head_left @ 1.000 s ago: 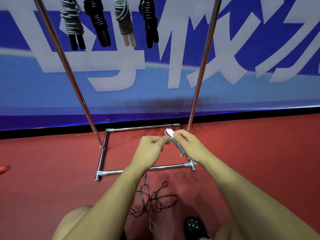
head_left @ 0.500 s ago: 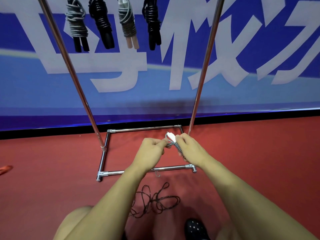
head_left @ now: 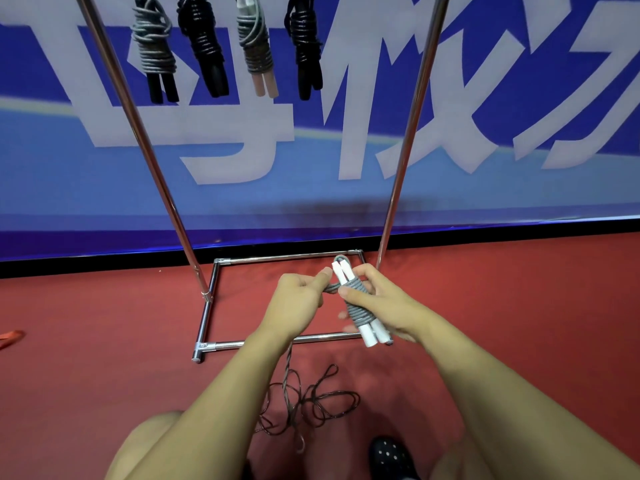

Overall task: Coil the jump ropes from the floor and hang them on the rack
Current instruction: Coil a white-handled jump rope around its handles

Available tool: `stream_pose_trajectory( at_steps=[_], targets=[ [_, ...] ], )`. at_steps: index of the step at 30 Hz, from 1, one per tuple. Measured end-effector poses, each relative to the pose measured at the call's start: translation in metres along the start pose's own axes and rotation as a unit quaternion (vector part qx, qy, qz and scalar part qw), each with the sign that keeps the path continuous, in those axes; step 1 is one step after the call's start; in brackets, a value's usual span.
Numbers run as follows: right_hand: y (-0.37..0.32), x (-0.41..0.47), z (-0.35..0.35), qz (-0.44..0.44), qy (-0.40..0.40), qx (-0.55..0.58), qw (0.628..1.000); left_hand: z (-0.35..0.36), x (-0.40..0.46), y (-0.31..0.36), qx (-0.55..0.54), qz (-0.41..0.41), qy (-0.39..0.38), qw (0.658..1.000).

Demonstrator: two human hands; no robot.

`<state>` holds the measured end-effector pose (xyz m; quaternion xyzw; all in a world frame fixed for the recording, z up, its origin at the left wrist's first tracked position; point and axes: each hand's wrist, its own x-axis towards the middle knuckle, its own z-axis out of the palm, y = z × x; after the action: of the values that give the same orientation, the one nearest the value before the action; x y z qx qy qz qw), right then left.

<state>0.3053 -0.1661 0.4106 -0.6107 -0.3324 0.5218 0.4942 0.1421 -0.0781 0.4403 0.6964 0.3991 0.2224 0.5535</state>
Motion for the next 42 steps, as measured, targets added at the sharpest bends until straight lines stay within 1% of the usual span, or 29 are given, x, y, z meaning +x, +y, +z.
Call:
stream_pose_trajectory(
  at_steps=[1,3,5,7,9,13,15,18,20,25,29,32,37,38,40,42],
  targets=[
    [-0.001,-0.003,0.003,0.015,-0.020,0.018,1.000,0.000,0.001,-0.001,-0.004,0.000,-0.005,1.000],
    [-0.004,-0.006,0.004,0.019,-0.036,-0.009,0.999,-0.001,0.002,-0.003,-0.016,-0.006,-0.020,1.000],
    [-0.008,-0.007,0.001,-0.008,-0.025,-0.043,0.999,-0.001,0.001,-0.002,-0.035,-0.014,-0.046,0.998],
    [-0.010,-0.007,-0.002,-0.020,-0.017,-0.010,1.000,-0.001,0.001,0.000,-0.058,-0.018,-0.071,0.996],
    [-0.010,-0.008,-0.004,-0.008,-0.034,0.029,0.999,0.000,-0.001,0.003,-0.052,-0.019,-0.081,0.995],
    [-0.009,-0.010,-0.010,0.010,-0.051,-0.022,0.998,0.001,-0.003,0.000,-0.019,-0.020,-0.087,0.996],
    [-0.009,-0.009,-0.012,0.019,-0.053,0.011,0.998,0.002,-0.004,0.001,-0.014,-0.018,-0.090,0.996],
    [-0.011,-0.007,-0.011,0.059,-0.058,0.107,0.991,0.004,-0.005,0.005,-0.013,-0.015,-0.092,0.996],
    [-0.012,-0.005,-0.010,0.059,-0.049,0.122,0.990,0.005,-0.006,0.006,-0.009,-0.014,-0.093,0.996],
    [-0.003,-0.001,-0.014,0.005,-0.003,0.039,0.999,0.008,0.001,-0.002,-0.021,-0.042,-0.098,0.994],
    [0.001,0.003,-0.012,-0.015,0.005,-0.008,1.000,0.012,0.004,-0.006,-0.031,-0.066,-0.107,0.992],
    [0.002,0.004,-0.011,-0.022,0.023,-0.024,0.999,0.013,0.004,-0.006,-0.033,-0.065,-0.116,0.991],
    [0.005,0.006,-0.015,-0.057,0.061,-0.145,0.986,0.013,0.002,-0.005,-0.043,-0.078,-0.141,0.986],
    [0.005,0.006,-0.015,-0.057,0.061,-0.150,0.985,0.014,0.002,-0.006,-0.047,-0.079,-0.145,0.985],
    [0.004,0.004,-0.012,-0.036,0.039,-0.128,0.990,0.014,0.003,-0.008,-0.064,-0.083,-0.153,0.983],
    [0.003,0.000,-0.009,0.017,0.000,-0.111,0.994,0.014,0.003,-0.009,-0.076,-0.094,-0.162,0.979]
  ],
)
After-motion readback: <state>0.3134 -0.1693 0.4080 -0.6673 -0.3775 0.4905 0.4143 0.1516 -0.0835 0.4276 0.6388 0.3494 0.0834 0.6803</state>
